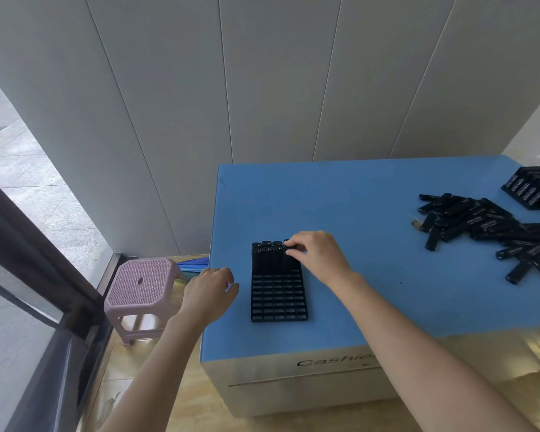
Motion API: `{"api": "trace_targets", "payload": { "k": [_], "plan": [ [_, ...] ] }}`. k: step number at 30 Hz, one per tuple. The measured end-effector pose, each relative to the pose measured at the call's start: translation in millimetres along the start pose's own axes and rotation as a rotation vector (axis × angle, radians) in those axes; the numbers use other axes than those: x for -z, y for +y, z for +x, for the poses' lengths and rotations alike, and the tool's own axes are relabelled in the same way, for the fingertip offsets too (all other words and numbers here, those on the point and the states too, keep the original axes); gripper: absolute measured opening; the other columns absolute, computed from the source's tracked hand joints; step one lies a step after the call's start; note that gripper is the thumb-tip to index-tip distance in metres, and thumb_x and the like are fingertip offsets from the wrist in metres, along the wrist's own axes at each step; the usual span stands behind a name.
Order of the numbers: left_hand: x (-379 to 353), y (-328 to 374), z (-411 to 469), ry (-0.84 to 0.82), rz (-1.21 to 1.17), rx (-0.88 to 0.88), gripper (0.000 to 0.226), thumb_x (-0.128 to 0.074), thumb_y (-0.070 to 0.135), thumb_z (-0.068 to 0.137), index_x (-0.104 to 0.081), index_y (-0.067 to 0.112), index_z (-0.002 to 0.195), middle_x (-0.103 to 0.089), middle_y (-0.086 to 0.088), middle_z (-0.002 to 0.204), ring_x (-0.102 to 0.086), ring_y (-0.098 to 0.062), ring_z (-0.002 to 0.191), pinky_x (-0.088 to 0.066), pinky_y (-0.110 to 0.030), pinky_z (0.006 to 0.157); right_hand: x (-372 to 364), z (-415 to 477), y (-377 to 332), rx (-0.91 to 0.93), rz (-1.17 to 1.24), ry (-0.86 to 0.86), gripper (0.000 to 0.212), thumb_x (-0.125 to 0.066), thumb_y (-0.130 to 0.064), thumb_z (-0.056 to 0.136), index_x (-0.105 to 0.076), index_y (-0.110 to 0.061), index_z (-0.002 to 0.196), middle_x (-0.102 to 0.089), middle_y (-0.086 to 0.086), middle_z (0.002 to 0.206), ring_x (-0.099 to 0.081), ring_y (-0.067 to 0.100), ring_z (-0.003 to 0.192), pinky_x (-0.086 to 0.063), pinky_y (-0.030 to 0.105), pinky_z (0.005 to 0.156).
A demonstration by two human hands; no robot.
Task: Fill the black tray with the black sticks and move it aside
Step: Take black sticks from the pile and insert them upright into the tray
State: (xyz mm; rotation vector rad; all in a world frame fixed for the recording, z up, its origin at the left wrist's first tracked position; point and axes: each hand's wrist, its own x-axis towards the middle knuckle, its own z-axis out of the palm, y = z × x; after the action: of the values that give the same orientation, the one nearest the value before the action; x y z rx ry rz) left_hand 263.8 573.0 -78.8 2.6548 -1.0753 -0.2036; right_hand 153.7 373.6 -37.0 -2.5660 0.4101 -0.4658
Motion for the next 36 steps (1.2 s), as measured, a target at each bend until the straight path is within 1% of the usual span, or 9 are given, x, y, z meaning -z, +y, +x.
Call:
{"api": "trace_targets", "payload": {
  "k": [2, 7, 15, 18, 22, 27, 30, 33, 36],
  "plan": [
    [0, -2, -1, 0.0, -0.003, -0.005, 0.028, -0.046, 0.036, 0.095, -0.059, 0.016, 0.11, -0.066, 0.002, 0.11, -0.059, -0.017, 0.1, -0.052, -0.035, 0.082, -1, -1, -1, 0.024, -0.024, 0.007, 0.019, -0.067, -0.016, 0.084, -0.071, -0.007, 0.1, -0.072, 0.003, 0.096, -0.066, 0.018, 0.089, -0.046, 0.022, 0.082],
    [2, -9, -6, -0.028, 0.01, 0.006, 0.028, -0.046, 0.036, 0.094, -0.06, 0.017, 0.11, -0.066, 0.002, 0.109, -0.059, -0.018, 0.099, -0.052, -0.037, 0.082, -1, -6, 1, 0.059, -0.033, 0.021, 0.014, -0.067, -0.014, 0.083, -0.072, -0.007, 0.094, -0.072, 0.002, 0.092, -0.067, 0.019, 0.083, -0.051, 0.032, 0.08],
    [5, -17, -12, -0.031, 0.017, -0.017, 0.028, -0.045, 0.035, 0.095, -0.06, 0.017, 0.111, -0.066, 0.003, 0.11, -0.059, -0.016, 0.098, -0.053, -0.034, 0.08, -3, -8, -1, 0.042, -0.045, 0.042, 0.016, -0.068, -0.015, 0.083, -0.072, -0.008, 0.097, -0.073, 0.002, 0.095, -0.067, 0.018, 0.087, -0.051, 0.031, 0.083],
    [7, -18, -13, -0.021, 0.034, -0.033, 0.029, -0.044, 0.035, 0.096, -0.059, 0.017, 0.112, -0.066, 0.003, 0.11, -0.056, -0.017, 0.103, -0.048, -0.034, 0.087, -3, -7, -2, -0.001, -0.028, 0.034, 0.017, -0.068, -0.015, 0.082, -0.072, -0.009, 0.097, -0.073, 0.003, 0.096, -0.066, 0.018, 0.088, -0.051, 0.034, 0.086],
    [10, -15, -14, -0.027, 0.049, -0.048, 0.028, -0.043, 0.035, 0.096, -0.059, 0.017, 0.111, -0.066, 0.005, 0.11, -0.056, -0.016, 0.105, -0.041, -0.035, 0.093, 1, -3, -6, -0.053, -0.049, -0.074, 0.019, -0.066, -0.014, 0.084, -0.071, -0.01, 0.102, -0.071, 0.003, 0.104, -0.064, 0.018, 0.097, -0.048, 0.029, 0.09],
    [13, -3, -16, -0.026, 0.0, -0.088, 0.028, -0.043, 0.035, 0.096, -0.059, 0.017, 0.11, -0.065, 0.005, 0.111, -0.058, -0.015, 0.102, -0.046, -0.028, 0.079, 0, -9, -6, -0.031, -0.147, -0.099, 0.025, -0.056, -0.02, 0.091, -0.065, -0.017, 0.114, -0.066, -0.003, 0.113, -0.059, 0.016, 0.103, -0.041, 0.024, 0.084],
    [12, 10, -14, -0.04, -0.045, -0.096, 0.026, -0.043, 0.035, 0.096, -0.059, 0.02, 0.108, -0.065, 0.007, 0.108, -0.059, -0.015, 0.098, -0.044, -0.026, 0.071, 0, -22, -1, -0.052, -0.097, -0.022, 0.03, -0.053, -0.019, 0.092, -0.059, -0.02, 0.122, -0.061, -0.007, 0.11, -0.057, 0.013, 0.098, -0.046, 0.028, 0.081],
    [11, 39, -13, -0.022, -0.098, -0.117, 0.024, -0.043, 0.032, 0.095, -0.061, 0.021, 0.106, -0.066, 0.007, 0.102, -0.061, -0.018, 0.093, -0.043, -0.027, 0.067, 8, -40, 13, -0.114, -0.034, 0.06, 0.029, -0.053, -0.017, 0.091, -0.061, -0.022, 0.118, -0.061, -0.007, 0.104, -0.056, 0.009, 0.096, -0.049, 0.03, 0.08],
    [8, 80, -12, -0.001, -0.145, -0.171, 0.021, -0.045, 0.031, 0.094, -0.062, 0.022, 0.101, -0.067, 0.009, 0.095, -0.061, -0.018, 0.088, -0.047, -0.029, 0.069, 27, -60, 35, -0.168, -0.028, 0.077, 0.025, -0.055, -0.016, 0.09, -0.063, -0.02, 0.113, -0.063, -0.007, 0.103, -0.057, 0.008, 0.096, -0.049, 0.029, 0.08]
  ]
}}
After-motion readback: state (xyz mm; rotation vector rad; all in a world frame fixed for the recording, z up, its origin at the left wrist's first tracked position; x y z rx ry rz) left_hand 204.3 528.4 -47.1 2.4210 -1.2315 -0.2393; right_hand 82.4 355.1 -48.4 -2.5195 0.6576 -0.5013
